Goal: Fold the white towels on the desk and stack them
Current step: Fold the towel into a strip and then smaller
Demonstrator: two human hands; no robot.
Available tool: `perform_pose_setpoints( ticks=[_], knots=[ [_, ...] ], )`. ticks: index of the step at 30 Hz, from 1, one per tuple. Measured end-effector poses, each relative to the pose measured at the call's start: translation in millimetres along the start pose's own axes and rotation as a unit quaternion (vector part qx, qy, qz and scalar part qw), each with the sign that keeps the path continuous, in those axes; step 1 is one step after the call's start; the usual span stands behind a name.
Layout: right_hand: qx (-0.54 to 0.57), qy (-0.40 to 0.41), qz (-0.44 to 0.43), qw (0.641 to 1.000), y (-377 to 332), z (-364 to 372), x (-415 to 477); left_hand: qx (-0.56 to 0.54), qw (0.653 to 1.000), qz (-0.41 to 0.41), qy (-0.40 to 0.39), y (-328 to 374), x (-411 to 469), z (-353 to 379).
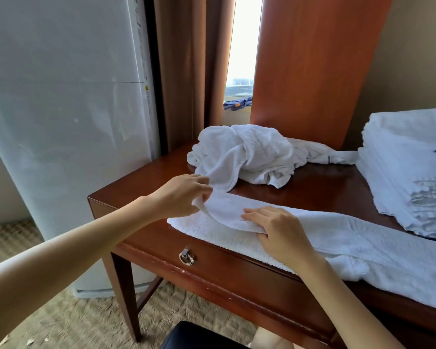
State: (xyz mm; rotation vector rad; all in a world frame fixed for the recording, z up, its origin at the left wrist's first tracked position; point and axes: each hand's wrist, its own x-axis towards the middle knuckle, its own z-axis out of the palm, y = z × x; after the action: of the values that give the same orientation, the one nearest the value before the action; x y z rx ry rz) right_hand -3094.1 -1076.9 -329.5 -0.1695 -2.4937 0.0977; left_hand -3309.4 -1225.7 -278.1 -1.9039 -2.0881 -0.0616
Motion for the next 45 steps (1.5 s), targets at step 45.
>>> perform_pose_setpoints(
  ticks=[45],
  knots=[
    [0.03,-0.123,-0.042,0.991,-3,-1,-1,-0.214,0.972,-0.074,-0.067,35,-16,37]
  ],
)
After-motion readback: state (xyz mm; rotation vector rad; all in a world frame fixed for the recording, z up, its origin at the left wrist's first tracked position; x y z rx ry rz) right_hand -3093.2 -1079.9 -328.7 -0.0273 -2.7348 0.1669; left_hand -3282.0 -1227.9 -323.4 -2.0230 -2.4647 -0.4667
